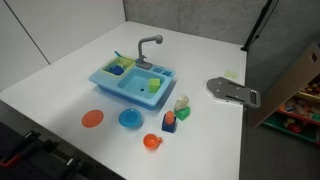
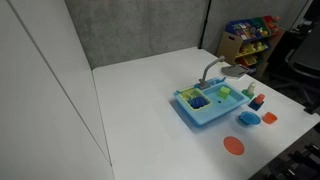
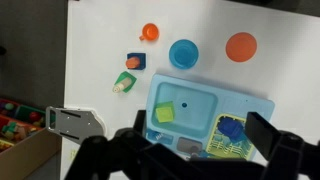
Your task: Remove the light green toy block from the sink
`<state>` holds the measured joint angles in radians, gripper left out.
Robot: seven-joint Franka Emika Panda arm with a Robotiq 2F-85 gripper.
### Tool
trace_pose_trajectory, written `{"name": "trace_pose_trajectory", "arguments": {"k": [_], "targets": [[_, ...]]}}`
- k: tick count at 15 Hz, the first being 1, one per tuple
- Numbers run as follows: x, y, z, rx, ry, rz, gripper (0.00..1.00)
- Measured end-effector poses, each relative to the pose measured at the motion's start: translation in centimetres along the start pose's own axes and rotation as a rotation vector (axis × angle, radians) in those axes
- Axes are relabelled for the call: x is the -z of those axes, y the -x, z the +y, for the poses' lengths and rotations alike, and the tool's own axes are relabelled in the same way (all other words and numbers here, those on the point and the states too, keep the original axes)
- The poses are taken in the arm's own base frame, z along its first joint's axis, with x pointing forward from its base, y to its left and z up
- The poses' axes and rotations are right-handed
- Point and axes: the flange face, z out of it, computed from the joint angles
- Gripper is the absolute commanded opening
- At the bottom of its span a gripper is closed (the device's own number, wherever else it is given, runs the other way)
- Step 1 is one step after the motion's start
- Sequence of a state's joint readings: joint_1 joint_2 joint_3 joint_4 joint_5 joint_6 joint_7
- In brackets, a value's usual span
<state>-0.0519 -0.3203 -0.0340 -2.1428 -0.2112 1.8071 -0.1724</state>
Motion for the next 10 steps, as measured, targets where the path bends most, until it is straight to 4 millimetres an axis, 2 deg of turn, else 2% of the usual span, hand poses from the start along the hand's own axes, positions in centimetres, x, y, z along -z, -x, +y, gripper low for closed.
{"name": "trace_pose_trajectory", "arguments": {"k": [6,10], "targets": [[0.03,-0.02,-0.04,0.001,0.0,0.001,1.0],[-0.26,-0.84,-0.48,0.01,0.0,0.017,1.0]]}}
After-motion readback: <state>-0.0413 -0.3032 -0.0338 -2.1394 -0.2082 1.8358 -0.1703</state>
